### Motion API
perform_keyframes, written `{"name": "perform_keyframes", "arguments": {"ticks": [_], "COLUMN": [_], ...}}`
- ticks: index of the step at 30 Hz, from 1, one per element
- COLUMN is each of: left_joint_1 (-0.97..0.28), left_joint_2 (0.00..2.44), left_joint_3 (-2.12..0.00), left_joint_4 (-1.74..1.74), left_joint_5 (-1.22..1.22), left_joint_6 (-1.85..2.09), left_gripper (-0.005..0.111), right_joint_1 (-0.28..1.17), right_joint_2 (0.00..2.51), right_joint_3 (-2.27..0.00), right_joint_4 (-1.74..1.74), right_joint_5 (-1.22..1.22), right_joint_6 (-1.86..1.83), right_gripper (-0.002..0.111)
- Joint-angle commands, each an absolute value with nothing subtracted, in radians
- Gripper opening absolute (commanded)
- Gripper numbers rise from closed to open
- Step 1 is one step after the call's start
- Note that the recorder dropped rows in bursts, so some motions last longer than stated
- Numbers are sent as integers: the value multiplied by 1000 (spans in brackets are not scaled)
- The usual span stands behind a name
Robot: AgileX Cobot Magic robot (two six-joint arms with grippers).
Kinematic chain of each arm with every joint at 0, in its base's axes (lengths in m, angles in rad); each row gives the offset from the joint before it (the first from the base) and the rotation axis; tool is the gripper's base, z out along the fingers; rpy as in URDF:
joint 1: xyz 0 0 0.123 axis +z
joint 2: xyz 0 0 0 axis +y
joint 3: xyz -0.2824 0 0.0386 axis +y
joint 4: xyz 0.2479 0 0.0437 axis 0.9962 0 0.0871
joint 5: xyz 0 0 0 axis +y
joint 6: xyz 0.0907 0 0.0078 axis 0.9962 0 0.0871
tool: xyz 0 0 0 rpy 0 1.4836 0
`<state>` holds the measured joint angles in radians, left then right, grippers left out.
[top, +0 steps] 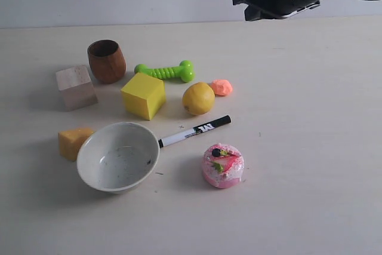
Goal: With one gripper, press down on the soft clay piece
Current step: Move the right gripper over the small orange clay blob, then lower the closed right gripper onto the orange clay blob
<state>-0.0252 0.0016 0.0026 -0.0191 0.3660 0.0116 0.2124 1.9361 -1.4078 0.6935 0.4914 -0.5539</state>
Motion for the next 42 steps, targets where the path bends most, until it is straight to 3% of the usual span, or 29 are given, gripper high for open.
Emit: {"name": "perform_keyframes", "arguments": {"ticks": [1, 42], "left_joint_1": [-31, -31], "left_joint_2": [0, 0], "left_joint_3": [0, 0], "left_joint_4": [-22, -22], "left_joint_5": [355, 355], "left_joint_6": [12, 12], "left_gripper": [0, 0], "right_joint_1": [215, 285], "right_joint_2": [1987, 2179], "right_joint_3": [-1459, -1473], "right_joint_4": [610, 651], "right_joint_5": [580, 592], "right_joint_6": [-526, -500], "right_gripper": [0, 0]}}
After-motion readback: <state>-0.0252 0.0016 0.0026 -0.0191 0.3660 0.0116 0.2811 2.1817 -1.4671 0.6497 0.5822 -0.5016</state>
